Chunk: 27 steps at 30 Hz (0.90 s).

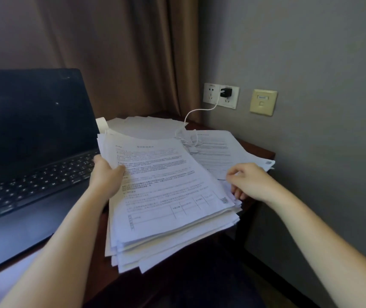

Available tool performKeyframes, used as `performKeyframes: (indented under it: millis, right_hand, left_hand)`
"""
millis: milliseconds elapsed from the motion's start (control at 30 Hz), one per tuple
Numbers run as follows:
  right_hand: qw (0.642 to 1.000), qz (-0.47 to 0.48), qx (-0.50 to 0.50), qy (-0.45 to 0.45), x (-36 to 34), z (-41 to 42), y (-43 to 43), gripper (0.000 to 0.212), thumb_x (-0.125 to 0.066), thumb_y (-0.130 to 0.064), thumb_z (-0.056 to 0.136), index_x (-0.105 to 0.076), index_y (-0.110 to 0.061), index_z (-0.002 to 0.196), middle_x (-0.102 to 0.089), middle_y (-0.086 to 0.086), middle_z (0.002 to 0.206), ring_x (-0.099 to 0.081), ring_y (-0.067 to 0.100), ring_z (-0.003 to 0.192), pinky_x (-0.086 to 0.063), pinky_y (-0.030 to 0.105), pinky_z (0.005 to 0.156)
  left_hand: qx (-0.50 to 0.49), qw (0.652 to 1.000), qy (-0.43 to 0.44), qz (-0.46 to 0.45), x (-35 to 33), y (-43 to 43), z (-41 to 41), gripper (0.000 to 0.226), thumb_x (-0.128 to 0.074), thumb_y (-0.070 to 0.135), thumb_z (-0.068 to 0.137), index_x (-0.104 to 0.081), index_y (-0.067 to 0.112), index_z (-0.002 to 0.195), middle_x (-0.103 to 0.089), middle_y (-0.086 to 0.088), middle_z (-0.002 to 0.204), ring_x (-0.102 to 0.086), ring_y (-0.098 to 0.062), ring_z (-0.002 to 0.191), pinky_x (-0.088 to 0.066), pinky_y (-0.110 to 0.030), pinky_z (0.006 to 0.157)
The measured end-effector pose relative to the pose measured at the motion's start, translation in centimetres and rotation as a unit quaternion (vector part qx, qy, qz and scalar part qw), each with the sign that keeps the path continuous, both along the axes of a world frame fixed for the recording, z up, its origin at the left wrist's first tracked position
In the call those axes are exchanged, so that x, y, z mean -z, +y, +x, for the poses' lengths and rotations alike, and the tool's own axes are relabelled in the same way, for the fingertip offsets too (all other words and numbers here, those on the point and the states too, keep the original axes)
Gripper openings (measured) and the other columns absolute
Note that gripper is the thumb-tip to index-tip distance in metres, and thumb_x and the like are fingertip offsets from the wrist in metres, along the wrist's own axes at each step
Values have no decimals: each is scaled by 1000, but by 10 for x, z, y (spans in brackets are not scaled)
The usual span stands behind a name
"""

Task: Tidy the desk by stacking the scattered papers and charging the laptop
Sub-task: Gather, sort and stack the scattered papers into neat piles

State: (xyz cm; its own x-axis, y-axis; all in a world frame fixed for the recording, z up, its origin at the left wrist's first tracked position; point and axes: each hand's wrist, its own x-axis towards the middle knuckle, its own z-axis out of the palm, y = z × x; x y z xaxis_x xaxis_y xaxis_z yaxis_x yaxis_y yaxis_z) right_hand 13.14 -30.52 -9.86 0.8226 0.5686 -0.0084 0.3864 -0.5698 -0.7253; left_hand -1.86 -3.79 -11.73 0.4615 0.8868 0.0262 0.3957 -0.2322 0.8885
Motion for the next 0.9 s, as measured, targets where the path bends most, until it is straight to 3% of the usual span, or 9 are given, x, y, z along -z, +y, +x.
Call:
performKeyframes:
  millis: [100,200,367,467,533,600,667,767,900]
  right_hand:
    - [993,-68,40,-82,5,41,-3,22,-56,-22,90,-61,-15,111,-61,6,119,-57,19,104,-43,27,85]
    - [979,-154,80,-108,8,66,-5,51,-56,-26,90,-44,-10,137,-43,11,142,-44,28,126,-39,32,98]
    - [981,-81,166,-50,14,88,0,38,-58,-22,83,-54,-3,116,-59,16,120,-56,30,103,-42,29,77]
    - [985,5,173,-6,12,88,11,31,-62,-18,79,-56,-3,105,-61,15,112,-58,31,102,-45,33,78]
    - [981,78,178,-2,12,85,20,39,-65,-14,77,-54,-2,113,-59,14,119,-56,31,109,-43,32,80]
    - [964,175,198,-4,12,76,28,66,-68,-11,79,-39,-6,138,-50,11,133,-48,28,123,-42,33,92]
    - [926,307,201,85,15,67,35,80,-72,-10,77,-30,-12,145,-49,5,132,-50,24,122,-43,39,100]
    - [877,402,167,206,22,55,40,44,-68,4,79,-54,-9,119,-63,9,114,-64,26,102,-55,40,83]
    - [901,364,113,209,28,46,41,29,-55,12,84,-62,-15,89,-67,9,101,-65,24,92,-59,38,72]
  left_hand:
    - [0,1000,0,7,1,-1,-1,47,-53,17,95,-29,5,134,-52,-16,127,-54,-35,110,-44,-40,80]
    - [0,1000,-8,8,2,-1,-1,47,-53,17,95,-30,5,134,-52,-15,126,-53,-31,103,-43,-41,79]
    - [7,1000,-14,1,2,0,-2,47,-54,17,95,-30,5,134,-52,-15,125,-53,-31,104,-45,-41,82]
    - [13,1000,-19,-4,2,1,-1,48,-54,17,95,-29,6,135,-52,-15,125,-51,-28,99,-44,-41,81]
    - [14,1000,-20,-9,2,0,-1,49,-54,18,95,-29,6,135,-52,-14,123,-50,-27,97,-44,-41,80]
    - [13,1000,-23,-12,2,1,-2,49,-54,18,94,-29,6,135,-52,-13,122,-51,-27,97,-46,-43,82]
    - [12,999,-28,-13,3,1,-2,50,-55,18,94,-29,6,134,-52,-13,120,-52,-28,98,-47,-44,84]
    - [11,999,-36,-19,3,1,-2,50,-56,17,93,-29,7,135,-51,-9,114,-52,-28,97,-47,-45,84]
    - [9,998,-59,-1,3,-1,-3,50,-58,14,91,-34,10,135,-50,-5,112,-51,-24,98,-45,-41,79]
